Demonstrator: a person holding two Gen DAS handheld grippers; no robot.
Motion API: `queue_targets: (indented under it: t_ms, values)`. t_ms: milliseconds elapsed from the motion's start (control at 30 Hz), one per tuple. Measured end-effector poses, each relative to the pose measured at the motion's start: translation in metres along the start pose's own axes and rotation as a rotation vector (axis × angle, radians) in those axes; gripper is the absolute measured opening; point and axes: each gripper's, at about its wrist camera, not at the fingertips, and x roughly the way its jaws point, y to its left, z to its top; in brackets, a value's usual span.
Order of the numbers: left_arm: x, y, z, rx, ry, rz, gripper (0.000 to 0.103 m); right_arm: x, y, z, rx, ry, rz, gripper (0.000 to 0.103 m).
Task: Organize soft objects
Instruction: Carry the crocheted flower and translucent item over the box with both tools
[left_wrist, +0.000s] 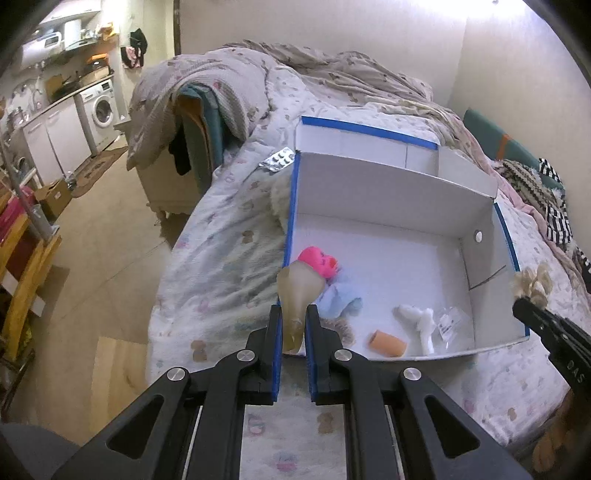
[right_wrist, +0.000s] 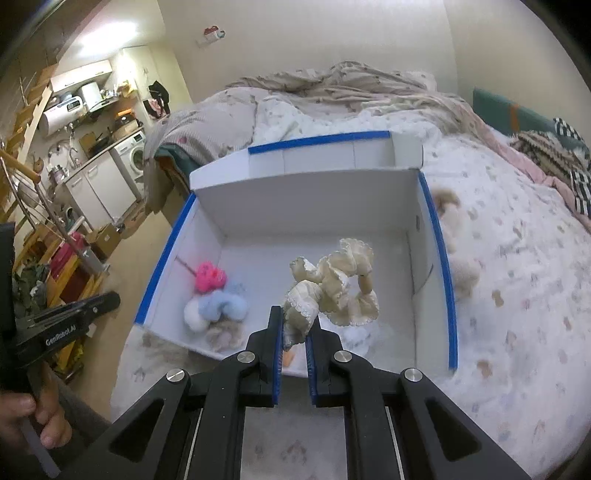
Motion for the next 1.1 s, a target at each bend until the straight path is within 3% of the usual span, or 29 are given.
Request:
queue_targets:
  t_ms: [267, 500, 633, 767, 1100]
  values:
    - [0.012, -0.019, 0.034, 0.08, -0.036, 0.01, 0.01, 0.024, -0.012, 0.021, 0.026, -0.003, 0.004, 0.013]
    - [0.038, -0.034, 0.05, 0.128, -0.022, 0.009, 0.01, 0.048, -0.011, 0.03, -0.004, 0.014, -0.016, 0.013]
    - [0.066, -0.042, 0.042, 0.165, 0.02, -0.029, 0.011, 0.063, -0.011, 0.031, -0.007, 0.048, -0.022, 0.013]
    - [0.092, -0.042, 0.027, 0.128, 0.075, -0.039, 0.011, 0.074, -0.011, 0.023, 0.001, 0.094, -0.014, 0.013]
    - [0.112, -0.047, 0.023, 0.121, 0.115, -0.067, 0.013, 0.111, -0.005, 0.003, -0.012, 0.255, -0.01, 0.013]
